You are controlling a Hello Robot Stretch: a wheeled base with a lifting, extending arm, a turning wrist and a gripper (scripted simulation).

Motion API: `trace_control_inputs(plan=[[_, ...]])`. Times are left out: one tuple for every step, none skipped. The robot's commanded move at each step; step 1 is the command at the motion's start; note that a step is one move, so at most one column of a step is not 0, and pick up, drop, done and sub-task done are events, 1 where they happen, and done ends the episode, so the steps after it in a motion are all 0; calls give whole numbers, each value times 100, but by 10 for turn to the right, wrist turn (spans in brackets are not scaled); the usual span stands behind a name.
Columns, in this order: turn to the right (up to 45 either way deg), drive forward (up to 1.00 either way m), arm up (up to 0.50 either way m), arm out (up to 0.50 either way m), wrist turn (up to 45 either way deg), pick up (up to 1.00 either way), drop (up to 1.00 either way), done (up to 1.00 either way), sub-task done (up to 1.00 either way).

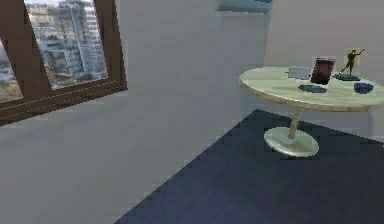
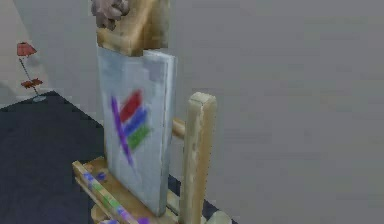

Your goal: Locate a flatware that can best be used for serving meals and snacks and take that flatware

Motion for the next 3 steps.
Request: trace_control_inputs(plan=[[-240,0,0,0,0,0,0,0,0],[0,30,0,0,0,0,0,0,0],[300,0,0,0,0,0,0,0,0]])
